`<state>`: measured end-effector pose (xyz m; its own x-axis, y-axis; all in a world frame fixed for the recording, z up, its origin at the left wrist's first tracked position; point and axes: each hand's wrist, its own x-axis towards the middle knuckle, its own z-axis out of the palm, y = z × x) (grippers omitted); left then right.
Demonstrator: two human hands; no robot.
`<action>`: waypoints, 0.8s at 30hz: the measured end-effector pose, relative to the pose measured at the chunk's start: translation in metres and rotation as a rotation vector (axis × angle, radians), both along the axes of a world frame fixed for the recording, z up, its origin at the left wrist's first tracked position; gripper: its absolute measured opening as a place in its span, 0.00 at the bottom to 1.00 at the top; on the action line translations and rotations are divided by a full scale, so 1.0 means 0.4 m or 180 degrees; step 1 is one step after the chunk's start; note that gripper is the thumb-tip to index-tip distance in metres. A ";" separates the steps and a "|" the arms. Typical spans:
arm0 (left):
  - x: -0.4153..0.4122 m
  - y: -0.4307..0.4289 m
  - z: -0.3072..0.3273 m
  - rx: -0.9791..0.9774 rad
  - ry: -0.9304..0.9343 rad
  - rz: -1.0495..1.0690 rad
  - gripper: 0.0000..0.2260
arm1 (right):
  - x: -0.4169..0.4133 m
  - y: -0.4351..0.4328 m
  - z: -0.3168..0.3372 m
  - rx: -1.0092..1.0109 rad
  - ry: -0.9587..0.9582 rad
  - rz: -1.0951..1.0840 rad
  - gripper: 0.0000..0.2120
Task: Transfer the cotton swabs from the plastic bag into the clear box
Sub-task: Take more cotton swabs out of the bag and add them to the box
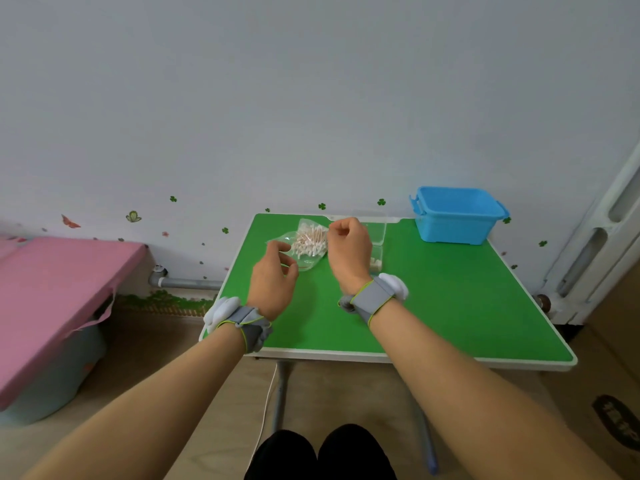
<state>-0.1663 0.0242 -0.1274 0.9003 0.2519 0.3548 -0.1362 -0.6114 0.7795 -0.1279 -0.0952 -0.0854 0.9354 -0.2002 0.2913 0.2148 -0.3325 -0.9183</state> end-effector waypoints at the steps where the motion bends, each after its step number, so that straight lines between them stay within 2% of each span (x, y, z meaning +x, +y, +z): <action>1: 0.006 0.010 -0.005 0.0008 0.0019 0.0040 0.11 | 0.002 0.017 -0.006 -0.0030 0.0019 0.0057 0.04; 11: 0.087 0.057 -0.054 -0.0305 0.0323 0.0260 0.12 | 0.051 0.119 -0.100 -0.0656 0.0390 0.0602 0.06; 20: 0.138 0.074 -0.089 -0.0549 0.0483 0.0255 0.15 | 0.087 0.144 -0.167 -0.1891 0.0281 0.0304 0.11; 24: 0.141 0.069 -0.094 -0.0675 0.0474 0.0248 0.15 | 0.092 0.151 -0.172 -0.2025 0.0276 0.0091 0.14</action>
<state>-0.1098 0.0519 -0.1650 0.9136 0.3772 0.1519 0.0306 -0.4363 0.8993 -0.0912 -0.0348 -0.1544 0.9633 0.0121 0.2682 0.1655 -0.8133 -0.5578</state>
